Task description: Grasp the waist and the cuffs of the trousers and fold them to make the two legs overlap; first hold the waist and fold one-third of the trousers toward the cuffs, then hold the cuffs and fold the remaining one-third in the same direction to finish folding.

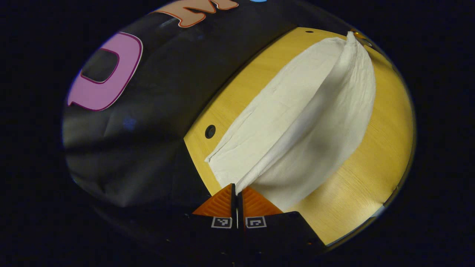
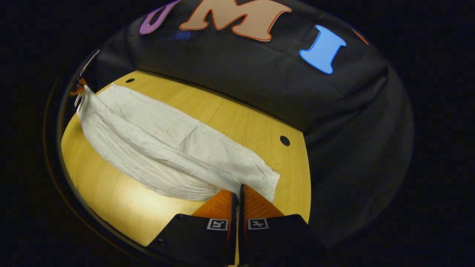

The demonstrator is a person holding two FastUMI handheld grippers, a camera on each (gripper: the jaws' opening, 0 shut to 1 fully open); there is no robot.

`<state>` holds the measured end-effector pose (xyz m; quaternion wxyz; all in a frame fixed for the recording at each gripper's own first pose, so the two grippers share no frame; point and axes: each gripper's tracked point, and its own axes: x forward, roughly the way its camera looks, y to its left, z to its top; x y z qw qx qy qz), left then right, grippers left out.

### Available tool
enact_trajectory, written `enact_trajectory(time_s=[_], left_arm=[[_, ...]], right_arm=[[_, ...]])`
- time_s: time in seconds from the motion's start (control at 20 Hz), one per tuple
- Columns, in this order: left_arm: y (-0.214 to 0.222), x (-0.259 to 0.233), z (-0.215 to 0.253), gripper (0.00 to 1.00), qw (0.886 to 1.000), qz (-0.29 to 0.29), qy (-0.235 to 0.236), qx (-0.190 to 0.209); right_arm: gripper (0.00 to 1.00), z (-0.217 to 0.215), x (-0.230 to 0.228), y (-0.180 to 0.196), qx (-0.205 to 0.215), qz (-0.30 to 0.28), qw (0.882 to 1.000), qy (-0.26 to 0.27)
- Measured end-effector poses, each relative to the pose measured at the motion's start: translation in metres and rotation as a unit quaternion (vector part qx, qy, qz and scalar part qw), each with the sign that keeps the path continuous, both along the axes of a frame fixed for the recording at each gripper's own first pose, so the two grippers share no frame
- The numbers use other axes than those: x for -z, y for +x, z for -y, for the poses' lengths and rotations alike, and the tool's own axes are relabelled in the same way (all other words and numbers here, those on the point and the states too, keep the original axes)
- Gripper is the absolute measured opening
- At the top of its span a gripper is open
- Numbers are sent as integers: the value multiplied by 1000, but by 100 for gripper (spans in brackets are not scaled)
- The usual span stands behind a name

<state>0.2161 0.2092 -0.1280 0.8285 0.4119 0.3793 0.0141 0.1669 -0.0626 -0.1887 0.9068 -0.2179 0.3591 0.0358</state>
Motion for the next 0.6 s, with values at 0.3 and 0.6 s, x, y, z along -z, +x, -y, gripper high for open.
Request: enact_trajectory(time_s=[0.3,0.6], left_arm=[[88,0,-19,0,998,43,-3,-55],[141,67,-40,0,991,58,-35,-114]], right_arm=[[5,-17,13,99,2,13,999,40],[5,-23,94,139,22,-51,996,71]])
